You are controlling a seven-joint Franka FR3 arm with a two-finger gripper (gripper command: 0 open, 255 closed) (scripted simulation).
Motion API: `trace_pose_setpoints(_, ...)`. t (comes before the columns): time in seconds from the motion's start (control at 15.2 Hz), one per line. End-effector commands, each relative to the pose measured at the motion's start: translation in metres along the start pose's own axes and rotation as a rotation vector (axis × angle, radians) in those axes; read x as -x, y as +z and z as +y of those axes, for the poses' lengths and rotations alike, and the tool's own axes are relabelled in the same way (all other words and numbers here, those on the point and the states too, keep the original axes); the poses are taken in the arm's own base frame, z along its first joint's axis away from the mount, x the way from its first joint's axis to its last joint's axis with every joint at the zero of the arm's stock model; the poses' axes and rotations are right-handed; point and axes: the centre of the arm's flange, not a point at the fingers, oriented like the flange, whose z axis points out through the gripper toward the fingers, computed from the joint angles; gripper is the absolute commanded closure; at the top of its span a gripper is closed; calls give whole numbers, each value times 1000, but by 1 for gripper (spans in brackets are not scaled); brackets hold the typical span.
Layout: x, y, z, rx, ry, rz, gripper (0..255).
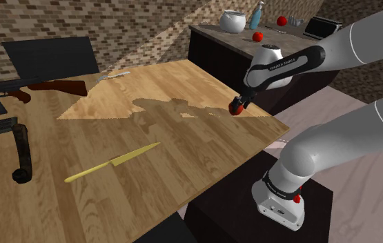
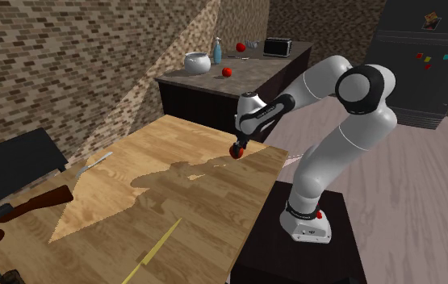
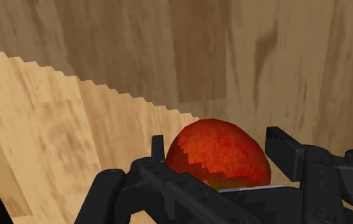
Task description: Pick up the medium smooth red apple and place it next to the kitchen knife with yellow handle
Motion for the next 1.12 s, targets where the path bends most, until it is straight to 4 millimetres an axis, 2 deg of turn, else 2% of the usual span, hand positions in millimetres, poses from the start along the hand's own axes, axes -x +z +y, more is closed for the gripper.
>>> trace_pose_setpoints(0.0, -1, -8, 0, 0, 0, -1, 255)
trace_pose_setpoints(1.06, -9, -92, 3, 0, 0, -1, 255)
